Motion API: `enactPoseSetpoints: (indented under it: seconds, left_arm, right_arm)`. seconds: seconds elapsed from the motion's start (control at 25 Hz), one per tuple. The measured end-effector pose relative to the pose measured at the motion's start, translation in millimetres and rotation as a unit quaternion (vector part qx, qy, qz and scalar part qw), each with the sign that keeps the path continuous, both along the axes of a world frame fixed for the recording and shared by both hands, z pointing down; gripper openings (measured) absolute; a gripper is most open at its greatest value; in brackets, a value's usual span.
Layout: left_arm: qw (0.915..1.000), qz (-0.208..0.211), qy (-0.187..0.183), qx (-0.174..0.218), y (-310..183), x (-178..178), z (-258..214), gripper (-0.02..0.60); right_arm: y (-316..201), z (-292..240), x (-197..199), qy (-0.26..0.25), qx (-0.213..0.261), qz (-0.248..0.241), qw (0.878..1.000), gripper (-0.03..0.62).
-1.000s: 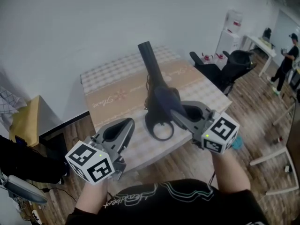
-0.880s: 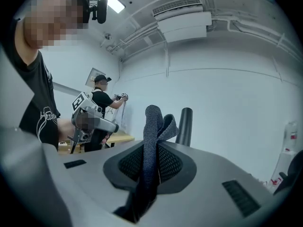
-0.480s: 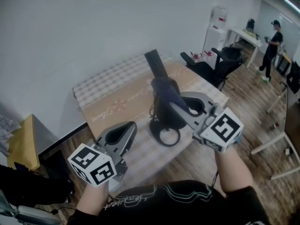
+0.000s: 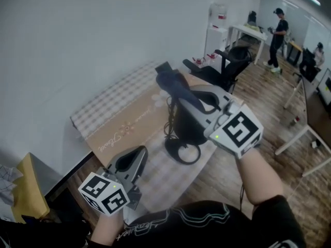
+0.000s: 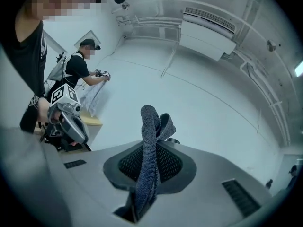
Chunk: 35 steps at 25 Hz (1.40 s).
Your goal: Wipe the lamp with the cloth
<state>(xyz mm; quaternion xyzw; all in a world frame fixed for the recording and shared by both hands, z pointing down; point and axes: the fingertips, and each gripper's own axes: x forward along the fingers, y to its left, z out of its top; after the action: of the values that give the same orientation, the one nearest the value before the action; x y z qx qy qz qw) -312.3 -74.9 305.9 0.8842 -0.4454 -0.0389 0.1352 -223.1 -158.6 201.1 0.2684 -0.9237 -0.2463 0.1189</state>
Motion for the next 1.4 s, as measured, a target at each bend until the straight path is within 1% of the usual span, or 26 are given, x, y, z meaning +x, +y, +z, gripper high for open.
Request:
enactPoseSetpoints:
  seconds: [0.24, 0.44, 0.72, 0.96, 1.4]
  left_arm:
    - [0.9998, 0.016, 0.011, 0.001, -9, -11, 0, 0.0]
    - [0.9995, 0.026, 0.02, 0.003, -17, -16, 1, 0.0]
    - [0.999, 0.027, 0.035, 0.001, -27, -24, 4, 0.0]
    - [0.9984, 0.029, 0.048, 0.001, -26, -28, 8, 0.0]
    - [0.9982, 0.026, 0.053, -0.014, -21, -34, 21, 0.001]
  right_arm:
    - [-22, -27, -8, 0.008, 0.038, 0.044, 0.998, 0.049]
    - [-39, -32, -14, 0.045, 0.077, 0.08, 0.993, 0.049]
    - [-45, -9, -31, 0.08, 0.071, 0.077, 0.991, 0.049]
    - [-45, 16, -43, 0.107, 0.05, 0.082, 0.99, 0.049]
    - [-41, 64, -41, 0.127, 0.008, 0.093, 0.987, 0.049]
